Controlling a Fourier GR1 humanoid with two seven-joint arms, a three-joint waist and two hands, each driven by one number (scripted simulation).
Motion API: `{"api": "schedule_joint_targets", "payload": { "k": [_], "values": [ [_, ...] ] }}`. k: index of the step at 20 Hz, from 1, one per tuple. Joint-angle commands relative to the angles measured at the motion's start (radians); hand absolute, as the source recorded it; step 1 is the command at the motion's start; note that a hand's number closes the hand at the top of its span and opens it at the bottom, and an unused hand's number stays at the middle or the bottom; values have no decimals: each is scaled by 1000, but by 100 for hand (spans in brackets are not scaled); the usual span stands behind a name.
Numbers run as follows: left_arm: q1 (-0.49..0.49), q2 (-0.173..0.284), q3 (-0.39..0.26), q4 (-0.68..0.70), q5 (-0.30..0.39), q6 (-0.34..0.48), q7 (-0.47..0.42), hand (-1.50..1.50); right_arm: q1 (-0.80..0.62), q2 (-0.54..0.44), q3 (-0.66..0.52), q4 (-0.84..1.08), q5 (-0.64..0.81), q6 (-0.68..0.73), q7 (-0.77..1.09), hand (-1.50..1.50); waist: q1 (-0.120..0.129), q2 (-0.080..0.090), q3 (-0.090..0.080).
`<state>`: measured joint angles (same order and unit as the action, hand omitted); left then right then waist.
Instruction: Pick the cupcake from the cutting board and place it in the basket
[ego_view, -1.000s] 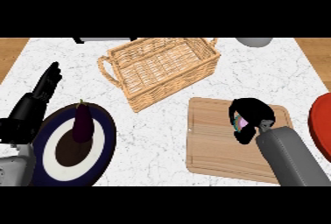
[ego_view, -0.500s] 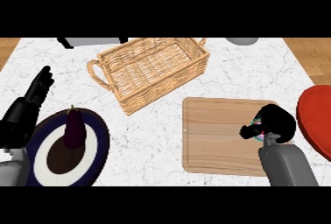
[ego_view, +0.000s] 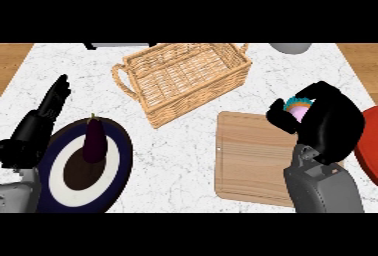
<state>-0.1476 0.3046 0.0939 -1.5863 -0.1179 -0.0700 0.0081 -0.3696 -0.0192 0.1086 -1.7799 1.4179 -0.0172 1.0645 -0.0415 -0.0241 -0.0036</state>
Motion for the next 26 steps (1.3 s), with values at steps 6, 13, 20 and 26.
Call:
{"api": "schedule_joint_targets", "payload": {
  "k": [6,13,20,26],
  "values": [
    [-32,-25,-28,21,-7,-14,-19,0,-398,19,193,-129,101,197,303,150,55,20,2],
    [-93,3,-8,48,4,-40,-1,0,-761,19,-14,155,-68,191,293,150,79,27,1],
    [-107,-18,-37,14,0,-45,36,0,-932,19,-109,500,-141,60,283,150,101,32,2],
    [-107,-38,-53,26,-23,-28,7,0,-1064,19,-248,737,-205,15,251,150,108,37,1]
  ]
}}
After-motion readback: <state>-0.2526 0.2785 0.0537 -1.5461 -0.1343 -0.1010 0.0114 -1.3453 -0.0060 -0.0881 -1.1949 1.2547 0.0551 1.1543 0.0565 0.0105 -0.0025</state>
